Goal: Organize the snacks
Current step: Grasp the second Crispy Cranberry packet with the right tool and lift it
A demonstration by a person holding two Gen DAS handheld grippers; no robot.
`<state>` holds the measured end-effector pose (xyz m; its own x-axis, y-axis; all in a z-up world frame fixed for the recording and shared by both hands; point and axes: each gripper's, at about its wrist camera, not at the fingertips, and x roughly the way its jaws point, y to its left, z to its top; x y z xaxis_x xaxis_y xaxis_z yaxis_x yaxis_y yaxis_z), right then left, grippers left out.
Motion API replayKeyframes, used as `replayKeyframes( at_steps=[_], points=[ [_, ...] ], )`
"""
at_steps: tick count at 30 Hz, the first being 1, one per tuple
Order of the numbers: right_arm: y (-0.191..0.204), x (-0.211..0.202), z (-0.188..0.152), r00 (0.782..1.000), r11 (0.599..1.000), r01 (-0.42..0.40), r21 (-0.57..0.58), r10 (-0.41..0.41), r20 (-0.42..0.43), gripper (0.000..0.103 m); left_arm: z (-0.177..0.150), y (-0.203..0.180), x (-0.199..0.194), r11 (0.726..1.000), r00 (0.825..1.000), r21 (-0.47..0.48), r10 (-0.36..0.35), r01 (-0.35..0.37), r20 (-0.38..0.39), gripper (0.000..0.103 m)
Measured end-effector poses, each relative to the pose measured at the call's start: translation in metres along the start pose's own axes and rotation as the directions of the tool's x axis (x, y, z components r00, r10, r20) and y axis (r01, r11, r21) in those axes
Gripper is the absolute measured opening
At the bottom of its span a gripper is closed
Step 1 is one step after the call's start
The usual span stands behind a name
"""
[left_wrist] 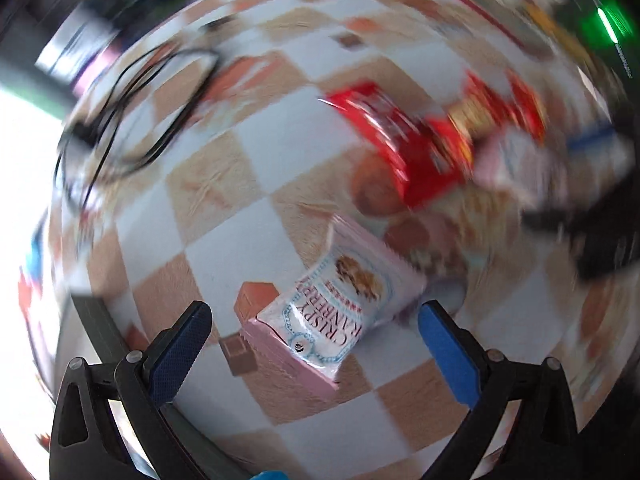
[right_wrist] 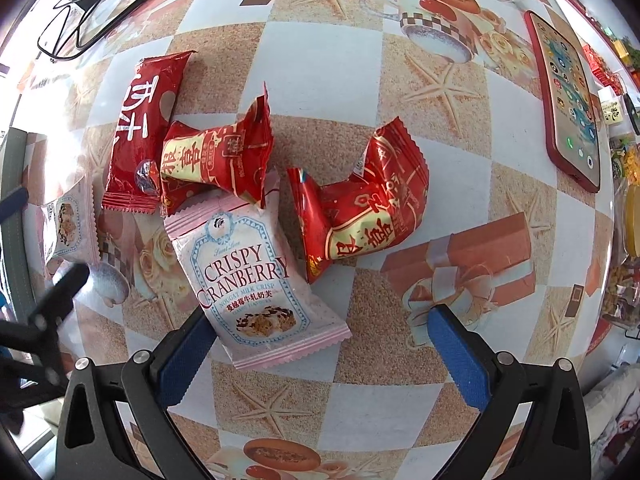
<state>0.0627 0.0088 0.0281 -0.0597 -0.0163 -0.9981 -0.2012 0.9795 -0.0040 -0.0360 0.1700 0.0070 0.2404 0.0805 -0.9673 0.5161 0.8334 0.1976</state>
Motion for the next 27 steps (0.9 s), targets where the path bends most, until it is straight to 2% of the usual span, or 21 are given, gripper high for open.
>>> replayKeyframes(
  at_steps=[3, 5, 7, 8, 11, 15, 19, 20, 21, 23, 24, 25, 26, 27],
  points=[
    [0.001, 0.0, 0.001, 1.0, 1.0, 0.0, -0.008, 0.0, -0.009, 0.103, -0.001, -0.005, 0.001, 0.998, 0.999, 0.057, -0.024, 0.022, 0.029, 0.103],
    [0.003, 0.0, 0.006, 1.0, 0.999, 0.01, -0.034, -0.011, -0.015, 0.103, 0.003, -0.004, 0.005, 0.996, 0.996, 0.018, -0.084, 0.084, 0.013, 0.103],
    [0.007, 0.0, 0.011, 1.0, 0.999, 0.01, -0.041, -0.011, -0.012, 0.103, 0.006, 0.001, 0.011, 0.983, 0.984, -0.05, -0.178, 0.177, -0.008, 0.103],
    [0.01, 0.0, 0.013, 1.0, 0.999, 0.011, -0.05, -0.012, -0.011, 0.103, 0.006, 0.001, 0.011, 0.982, 0.985, -0.082, -0.17, 0.17, 0.015, 0.103],
    [0.019, -0.001, 0.018, 1.0, 0.997, 0.013, -0.07, -0.014, -0.015, 0.103, 0.001, -0.001, 0.01, 0.979, 0.986, -0.119, -0.164, 0.164, 0.015, 0.103],
    [0.029, -0.001, 0.018, 1.0, 0.997, 0.011, -0.073, -0.013, -0.023, 0.102, -0.003, -0.005, 0.01, 0.977, 0.986, -0.141, -0.164, 0.158, -0.027, 0.103],
    [0.037, -0.006, 0.016, 1.0, 0.998, 0.017, -0.067, -0.017, -0.012, 0.089, 0.006, -0.001, 0.014, 0.975, 0.981, -0.159, -0.171, 0.155, -0.091, 0.101],
    [0.041, -0.01, 0.016, 1.0, 0.998, 0.016, -0.068, -0.017, -0.004, 0.079, 0.01, 0.003, 0.014, 0.974, 0.981, -0.168, -0.172, 0.154, -0.095, 0.098],
    [0.042, -0.013, 0.016, 1.0, 0.997, 0.016, -0.069, -0.016, 0.005, 0.063, 0.009, 0.002, 0.012, 0.973, 0.981, -0.172, -0.171, 0.154, -0.093, 0.095],
    [0.044, -0.019, 0.015, 1.0, 0.998, -0.001, -0.064, 0.002, 0.013, 0.044, 0.003, 0.0, 0.006, 0.97, 0.982, -0.188, -0.171, 0.153, -0.084, 0.082],
    [0.043, -0.019, 0.015, 1.0, 0.998, -0.022, -0.053, 0.022, 0.006, 0.044, 0.001, 0.001, -0.001, 0.968, 0.982, -0.2, -0.171, 0.152, -0.079, 0.077],
    [0.042, -0.02, 0.015, 0.999, 0.998, -0.034, -0.045, 0.034, 0.005, 0.043, -0.003, 0.0, -0.005, 0.965, 0.982, -0.214, -0.174, 0.154, -0.075, 0.063],
    [0.041, -0.02, 0.013, 0.998, 0.998, -0.061, -0.024, 0.061, 0.001, 0.043, -0.006, -0.001, -0.009, 0.96, 0.981, -0.231, -0.181, 0.159, -0.075, 0.044],
    [0.038, -0.02, 0.012, 0.996, 0.996, -0.088, -0.004, 0.088, -0.005, 0.043, -0.01, 0.0, -0.012, 0.952, 0.977, -0.253, -0.197, 0.172, -0.078, 0.043]
  ],
)
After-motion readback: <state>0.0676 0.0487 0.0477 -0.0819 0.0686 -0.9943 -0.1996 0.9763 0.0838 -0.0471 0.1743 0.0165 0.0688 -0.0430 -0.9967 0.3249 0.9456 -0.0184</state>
